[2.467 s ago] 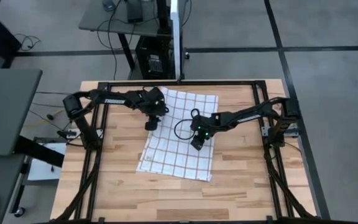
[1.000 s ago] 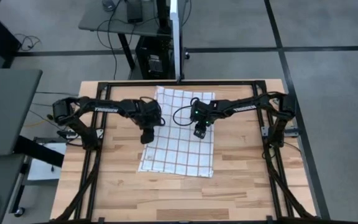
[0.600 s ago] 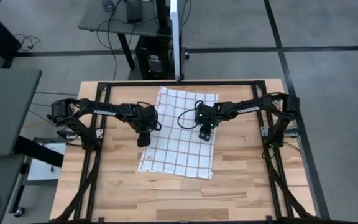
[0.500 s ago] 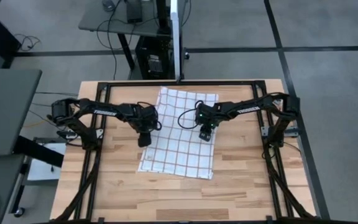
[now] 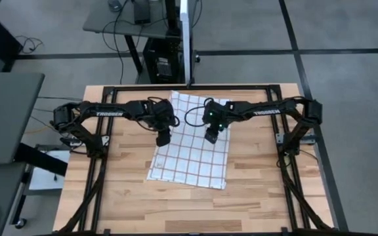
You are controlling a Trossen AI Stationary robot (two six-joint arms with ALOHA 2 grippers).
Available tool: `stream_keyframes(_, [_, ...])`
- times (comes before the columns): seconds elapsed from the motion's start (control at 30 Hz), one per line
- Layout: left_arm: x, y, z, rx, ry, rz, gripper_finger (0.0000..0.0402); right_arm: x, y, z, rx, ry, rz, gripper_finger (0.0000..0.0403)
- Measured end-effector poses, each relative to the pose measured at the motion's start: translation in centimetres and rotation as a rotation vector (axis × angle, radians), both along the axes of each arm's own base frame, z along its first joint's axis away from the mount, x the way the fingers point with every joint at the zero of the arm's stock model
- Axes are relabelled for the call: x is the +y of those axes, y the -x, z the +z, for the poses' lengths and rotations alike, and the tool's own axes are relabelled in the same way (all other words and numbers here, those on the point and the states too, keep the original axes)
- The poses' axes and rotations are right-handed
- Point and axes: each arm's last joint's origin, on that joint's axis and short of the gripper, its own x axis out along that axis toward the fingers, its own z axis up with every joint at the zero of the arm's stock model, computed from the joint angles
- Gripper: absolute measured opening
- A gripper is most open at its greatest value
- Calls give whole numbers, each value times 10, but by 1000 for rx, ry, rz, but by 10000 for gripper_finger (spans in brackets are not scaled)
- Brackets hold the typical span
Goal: Roll towel
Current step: Roll the white towel
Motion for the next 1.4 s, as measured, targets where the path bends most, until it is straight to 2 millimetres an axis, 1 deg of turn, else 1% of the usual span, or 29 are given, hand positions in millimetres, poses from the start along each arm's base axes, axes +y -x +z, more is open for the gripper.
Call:
stream_keyframes(0.1, [0,-1,-1,-11,13,25,125,15,0,0,8,-76,66,162])
stream_keyframes(0.27, [3,-10,-2,-76,-18,8,125,50,-2,4,13,-81,183,162])
stream_keyframes(0.37, [2,-12,-1,-91,-42,-30,127,72,-1,8,26,-56,203,162])
stream_keyframes(0.47, [-3,-8,-1,-45,-38,-83,140,92,5,14,54,-10,206,167])
stream_keyframes(0.6, [-22,-8,7,32,-19,-167,170,114,16,30,43,53,188,185])
stream_keyframes(0.67, [-36,-8,12,83,10,-180,187,125,23,39,29,85,179,198])
stream_keyframes(0.77, [-65,-6,14,154,57,-193,205,144,36,45,32,163,164,219])
stream_keyframes(0.87, [-97,-1,12,237,93,-186,210,165,52,42,59,239,136,234])
stream_keyframes(0.93, [-120,2,12,268,90,-180,209,181,60,38,58,249,124,239])
stream_keyframes(1.03, [-155,8,12,266,50,-204,208,205,68,34,-9,260,139,239])
stream_keyframes(1.13, [-188,14,10,225,-49,-246,208,227,71,29,-103,344,204,240])
stream_keyframes(1.23, [-215,20,5,173,-192,-255,208,239,71,19,-122,469,310,240])
stream_keyframes(1.3, [-226,21,1,128,-273,-247,208,246,68,10,-123,482,341,240])
stream_keyframes(1.4, [-238,16,-10,94,-308,-260,208,257,59,-5,-143,445,323,240])
